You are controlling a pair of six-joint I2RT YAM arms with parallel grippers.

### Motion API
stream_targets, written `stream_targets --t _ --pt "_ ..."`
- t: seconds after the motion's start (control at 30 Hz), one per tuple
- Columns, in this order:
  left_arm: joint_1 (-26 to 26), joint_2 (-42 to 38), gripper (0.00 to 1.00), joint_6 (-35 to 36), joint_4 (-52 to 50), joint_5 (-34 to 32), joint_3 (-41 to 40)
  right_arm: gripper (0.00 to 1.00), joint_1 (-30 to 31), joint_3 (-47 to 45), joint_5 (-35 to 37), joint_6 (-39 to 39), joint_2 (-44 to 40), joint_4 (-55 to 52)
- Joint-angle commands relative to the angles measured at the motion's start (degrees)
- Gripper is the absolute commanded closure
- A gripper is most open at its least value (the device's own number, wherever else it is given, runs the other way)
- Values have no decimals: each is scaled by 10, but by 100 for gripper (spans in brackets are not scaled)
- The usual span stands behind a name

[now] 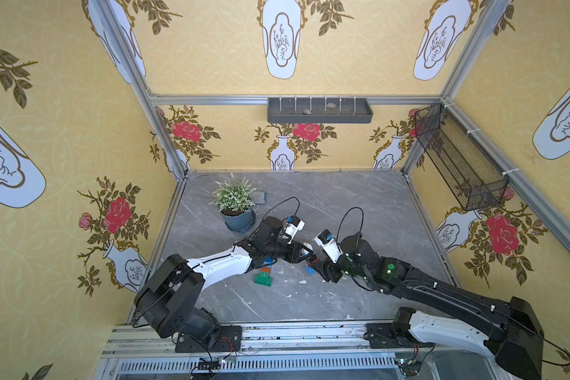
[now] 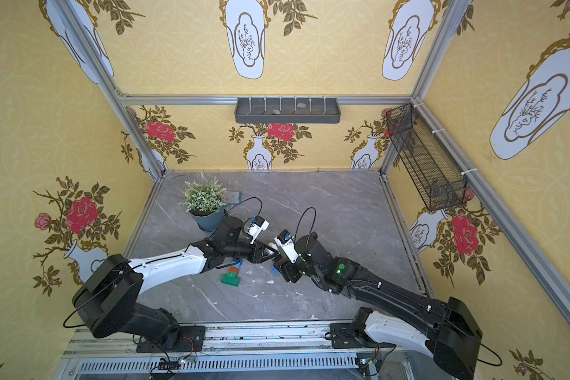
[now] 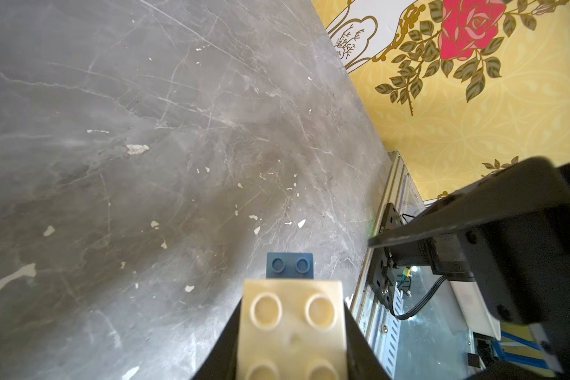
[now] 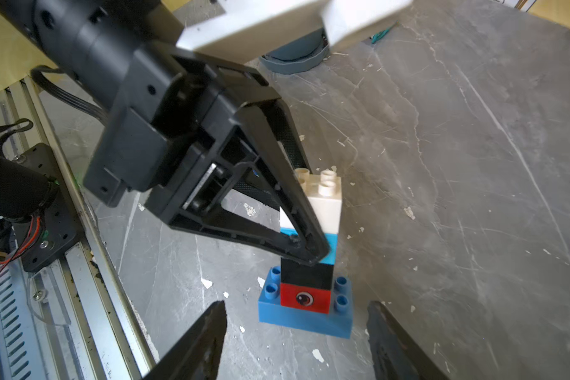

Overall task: Assemble the number 1 with lego
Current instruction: Pick up the lego brick from the center of the board.

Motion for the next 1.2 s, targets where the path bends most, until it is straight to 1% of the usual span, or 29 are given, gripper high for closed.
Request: stream_targets --t 0.0,0.07,0.17,0.23,0.37,0.53,0.67,0.9,1.03,1.17 --pt "2 5 88 -19 1 14 6 30 2 4 32 0 23 50" --pt "2 5 88 -19 -7 17 10 30 3 5 39 -1 34 54" --pt "3 3 88 -20 -14 17 10 32 3 4 48 -3 47 63" --pt "3 3 88 -21 -14 16 9 34 3 5 38 -7 58 72" --pt "3 4 88 -26 -14 16 8 35 3 10 30 -5 79 82" --pt "3 4 88 -31 -14 18 10 40 3 9 33 -4 90 93" --pt "3 7 88 -34 -15 18 12 40 4 7 34 0 98 100" --pt "3 10 88 -34 -16 21 17 44 3 0 30 11 110 116" --pt "3 13 88 -33 -18 21 17 48 3 -5 26 14 113 125" --pt "3 13 88 -32 -20 22 17 54 3 -7 23 15 117 132"
